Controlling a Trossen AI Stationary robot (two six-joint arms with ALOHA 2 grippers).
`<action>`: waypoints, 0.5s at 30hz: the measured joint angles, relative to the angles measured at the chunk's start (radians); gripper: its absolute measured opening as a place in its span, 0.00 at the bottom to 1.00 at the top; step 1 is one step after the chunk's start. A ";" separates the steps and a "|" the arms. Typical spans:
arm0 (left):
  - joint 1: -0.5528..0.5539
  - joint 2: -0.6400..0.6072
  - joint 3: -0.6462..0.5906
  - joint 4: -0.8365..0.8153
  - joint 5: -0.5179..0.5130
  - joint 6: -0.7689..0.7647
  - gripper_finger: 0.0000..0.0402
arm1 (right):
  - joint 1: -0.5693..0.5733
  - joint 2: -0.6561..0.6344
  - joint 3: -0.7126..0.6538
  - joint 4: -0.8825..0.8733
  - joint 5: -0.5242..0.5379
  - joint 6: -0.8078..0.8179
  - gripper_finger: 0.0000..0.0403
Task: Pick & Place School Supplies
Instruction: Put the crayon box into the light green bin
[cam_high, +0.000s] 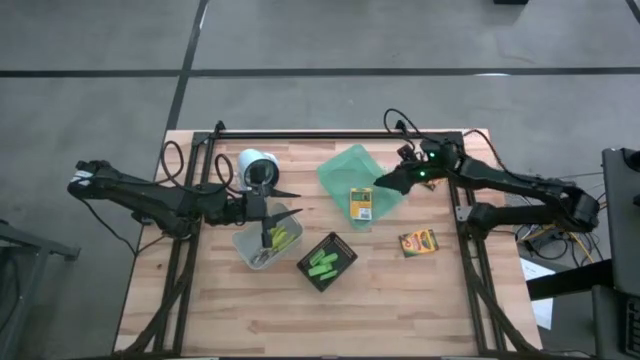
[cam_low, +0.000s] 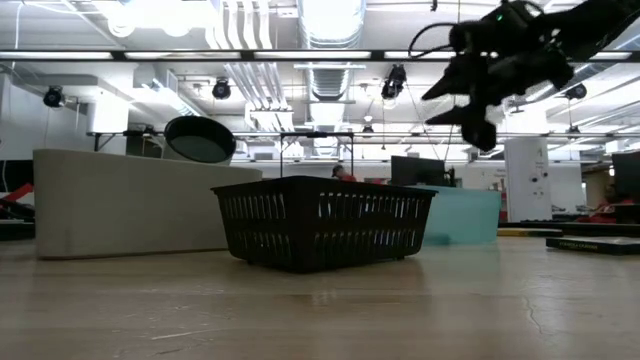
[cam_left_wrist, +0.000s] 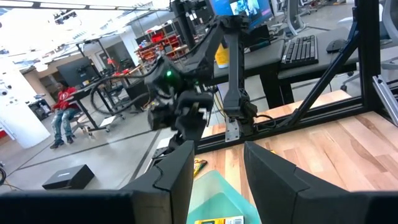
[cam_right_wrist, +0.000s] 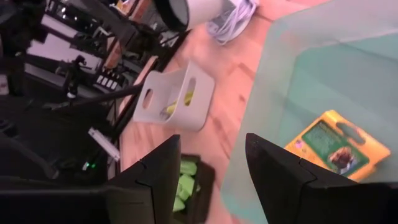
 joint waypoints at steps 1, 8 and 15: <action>0.000 0.000 0.000 0.000 0.000 0.000 0.37 | 0.007 -0.028 -0.001 -0.028 0.004 -0.001 0.44; 0.000 0.000 0.000 0.000 0.000 0.000 0.37 | 0.076 -0.207 -0.002 -0.183 0.050 0.006 0.44; 0.000 0.000 0.000 0.000 0.000 0.000 0.37 | 0.142 -0.366 -0.002 -0.211 0.072 0.011 0.44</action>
